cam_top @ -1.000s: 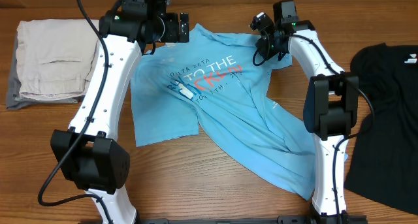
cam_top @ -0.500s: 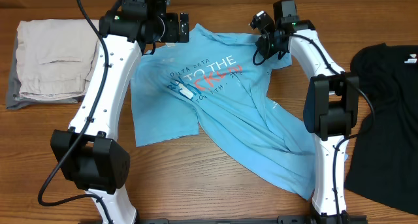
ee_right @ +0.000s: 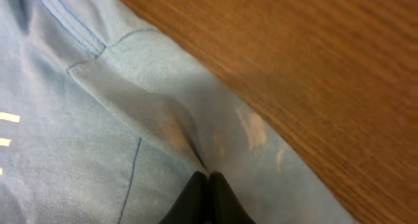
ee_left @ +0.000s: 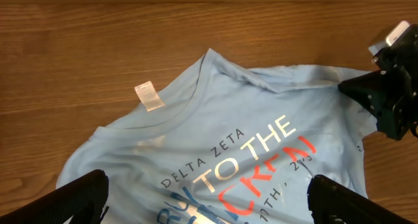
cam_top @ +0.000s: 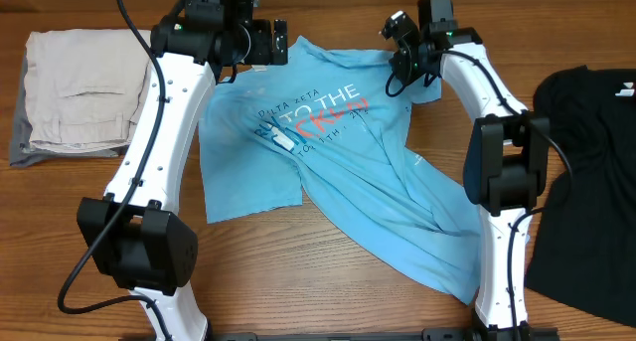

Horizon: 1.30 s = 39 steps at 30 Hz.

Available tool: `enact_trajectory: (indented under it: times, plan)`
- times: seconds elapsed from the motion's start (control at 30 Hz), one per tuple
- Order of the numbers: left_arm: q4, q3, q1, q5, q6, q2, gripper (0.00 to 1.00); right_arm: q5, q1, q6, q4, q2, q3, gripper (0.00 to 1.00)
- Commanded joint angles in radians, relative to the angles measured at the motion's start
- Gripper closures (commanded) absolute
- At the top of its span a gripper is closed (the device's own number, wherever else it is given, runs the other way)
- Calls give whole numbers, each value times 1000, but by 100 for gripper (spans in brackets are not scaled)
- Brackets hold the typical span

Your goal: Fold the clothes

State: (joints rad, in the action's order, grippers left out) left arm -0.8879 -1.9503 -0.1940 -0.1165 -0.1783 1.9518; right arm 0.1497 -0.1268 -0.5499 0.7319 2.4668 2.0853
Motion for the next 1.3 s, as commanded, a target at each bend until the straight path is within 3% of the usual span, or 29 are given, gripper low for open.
enact_trajectory:
  times: [0.0,0.33,0.53,0.67,0.87,1.27]
  plan:
    - [2,1,4,-7,-9,6,0,1,-2,3,-13,-64,5,87]
    - [2,1,4,-7,-9,6,0,1,-2,3,-3,-64,5,82]
    - [2,1,4,-7,-9,6,0,1,-2,3,-8,-64,5,92]
    - [2,1,4,-7,-9,6,0,2,-3,3,3,-64,5,80]
    - [2,1,4,-7,-9,6,0,8,-8,3,51,-64,4,70]
    - [2,1,4,-7,-9,6,0,9,-10,3,56,-63,-1,68]
